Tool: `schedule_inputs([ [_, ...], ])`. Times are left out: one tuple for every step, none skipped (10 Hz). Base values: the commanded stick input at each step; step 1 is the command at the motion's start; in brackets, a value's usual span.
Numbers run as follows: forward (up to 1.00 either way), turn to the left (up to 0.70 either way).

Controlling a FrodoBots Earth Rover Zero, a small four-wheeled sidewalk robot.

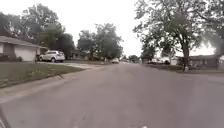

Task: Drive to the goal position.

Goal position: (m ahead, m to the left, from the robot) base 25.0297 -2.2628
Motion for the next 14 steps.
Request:
schedule_inputs([
  [0.70,0.00],
  [0.70,0.00],
  [0.70,0.00],
  [0.70,0.00],
  [0.70,0.00],
  [0.70,0.00],
  [0.70,0.00],
  [0.70,0.00],
  [0.70,0.00],
  [0.70,0.00],
  [0.70,0.00],
  [0.70,0.00],
  [0.70,0.00],
  [0.70,0.00],
])
